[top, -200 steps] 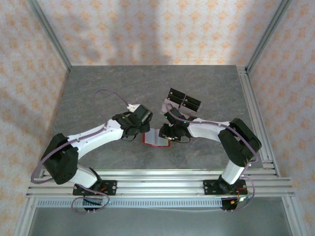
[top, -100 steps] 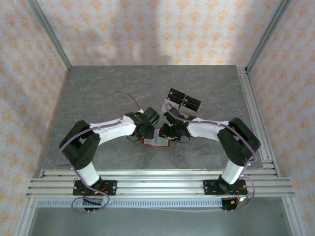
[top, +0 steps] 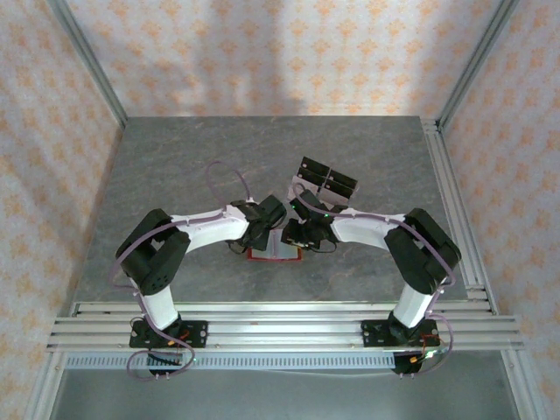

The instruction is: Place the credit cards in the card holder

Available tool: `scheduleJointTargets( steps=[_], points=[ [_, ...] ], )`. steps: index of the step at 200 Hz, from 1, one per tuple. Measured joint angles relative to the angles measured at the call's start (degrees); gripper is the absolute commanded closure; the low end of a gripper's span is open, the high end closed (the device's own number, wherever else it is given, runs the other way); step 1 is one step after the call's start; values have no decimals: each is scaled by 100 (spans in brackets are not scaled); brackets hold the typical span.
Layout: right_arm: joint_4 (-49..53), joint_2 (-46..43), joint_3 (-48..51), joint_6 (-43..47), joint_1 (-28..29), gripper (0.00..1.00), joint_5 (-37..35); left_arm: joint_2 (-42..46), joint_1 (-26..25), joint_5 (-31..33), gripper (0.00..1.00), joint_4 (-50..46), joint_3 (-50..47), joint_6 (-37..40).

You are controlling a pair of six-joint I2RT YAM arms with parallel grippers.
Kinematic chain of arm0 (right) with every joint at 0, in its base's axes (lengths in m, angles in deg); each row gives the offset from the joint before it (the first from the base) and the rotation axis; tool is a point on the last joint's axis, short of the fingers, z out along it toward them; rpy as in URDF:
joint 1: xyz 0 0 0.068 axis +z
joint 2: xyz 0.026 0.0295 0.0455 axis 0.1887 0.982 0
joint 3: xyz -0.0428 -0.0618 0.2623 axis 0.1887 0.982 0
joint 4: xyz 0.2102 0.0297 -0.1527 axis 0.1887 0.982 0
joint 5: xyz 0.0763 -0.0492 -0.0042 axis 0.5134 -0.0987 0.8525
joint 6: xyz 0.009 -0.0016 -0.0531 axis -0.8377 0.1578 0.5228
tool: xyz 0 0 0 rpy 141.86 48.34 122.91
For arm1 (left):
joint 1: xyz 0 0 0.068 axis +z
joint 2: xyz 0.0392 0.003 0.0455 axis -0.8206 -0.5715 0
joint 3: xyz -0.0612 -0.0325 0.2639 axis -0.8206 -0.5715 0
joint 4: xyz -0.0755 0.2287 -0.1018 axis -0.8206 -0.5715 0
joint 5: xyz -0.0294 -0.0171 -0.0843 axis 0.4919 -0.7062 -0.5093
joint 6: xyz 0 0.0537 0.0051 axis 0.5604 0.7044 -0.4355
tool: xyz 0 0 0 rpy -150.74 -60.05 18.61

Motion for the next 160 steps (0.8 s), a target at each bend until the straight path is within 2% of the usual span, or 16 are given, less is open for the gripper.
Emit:
scheduleJointTargets(
  steps=[46,65,116,160],
  points=[
    [129,7,-94,81,0,67,2,136,4,114,27,24,-107,0],
    [275,4,-221,151,0,66,4,391,7,94,20,11,-166,28],
    [761,-50,-748,433,0,66,-7,1228,7,63,20,26,-111,42],
    [1062,-201,-1034,658,0,66,-116,1342,7,20,19,101,-199,46]
  ],
)
